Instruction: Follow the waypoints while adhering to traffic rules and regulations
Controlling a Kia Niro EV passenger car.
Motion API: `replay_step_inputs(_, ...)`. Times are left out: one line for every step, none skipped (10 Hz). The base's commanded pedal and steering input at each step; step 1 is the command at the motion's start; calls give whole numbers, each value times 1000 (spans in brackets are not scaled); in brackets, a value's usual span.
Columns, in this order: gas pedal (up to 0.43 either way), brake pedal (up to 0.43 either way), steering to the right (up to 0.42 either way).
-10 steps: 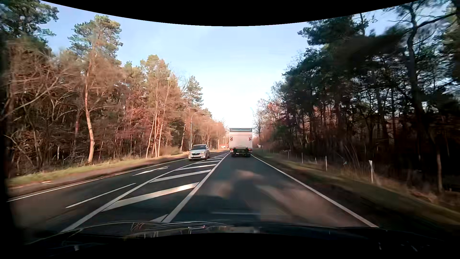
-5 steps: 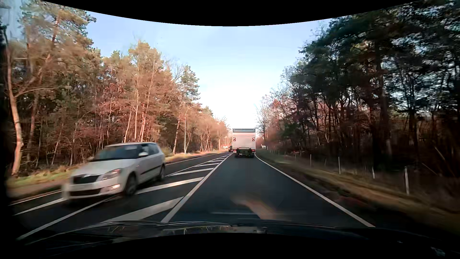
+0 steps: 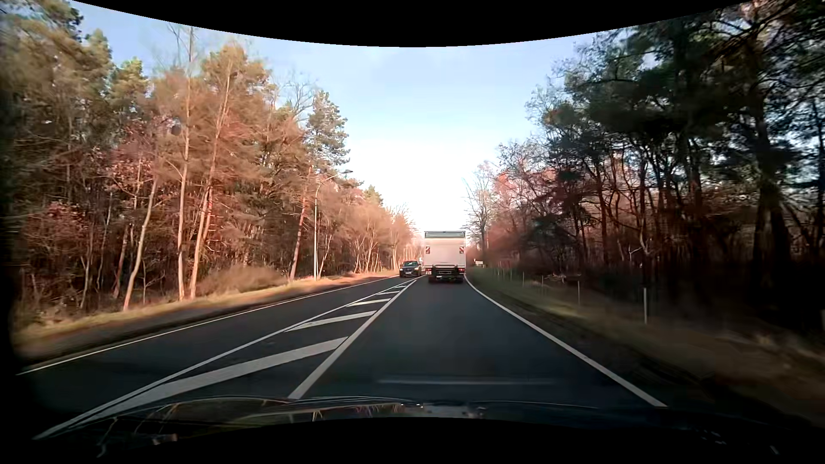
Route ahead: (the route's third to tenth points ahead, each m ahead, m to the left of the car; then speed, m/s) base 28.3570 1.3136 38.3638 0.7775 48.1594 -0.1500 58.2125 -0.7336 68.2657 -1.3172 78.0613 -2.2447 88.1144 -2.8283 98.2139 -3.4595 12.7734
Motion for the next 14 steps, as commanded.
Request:
replay_step_inputs(138,0,-4)
replay_step_inputs(138,0,-3)
replay_step_inputs(138,0,-1)
replay_step_inputs(150,0,0)
replay_step_inputs(150,0,1)
replay_step_inputs(150,0,2)
replay_step_inputs(150,0,4)
replay_step_inputs(150,0,6)
replay_step_inputs(150,0,7)
replay_step_inputs(150,0,9)
replay_step_inputs(150,0,10)
replay_step_inputs(150,0,11)
replay_step_inputs(157,0,12)
replay_step_inputs(157,0,12)
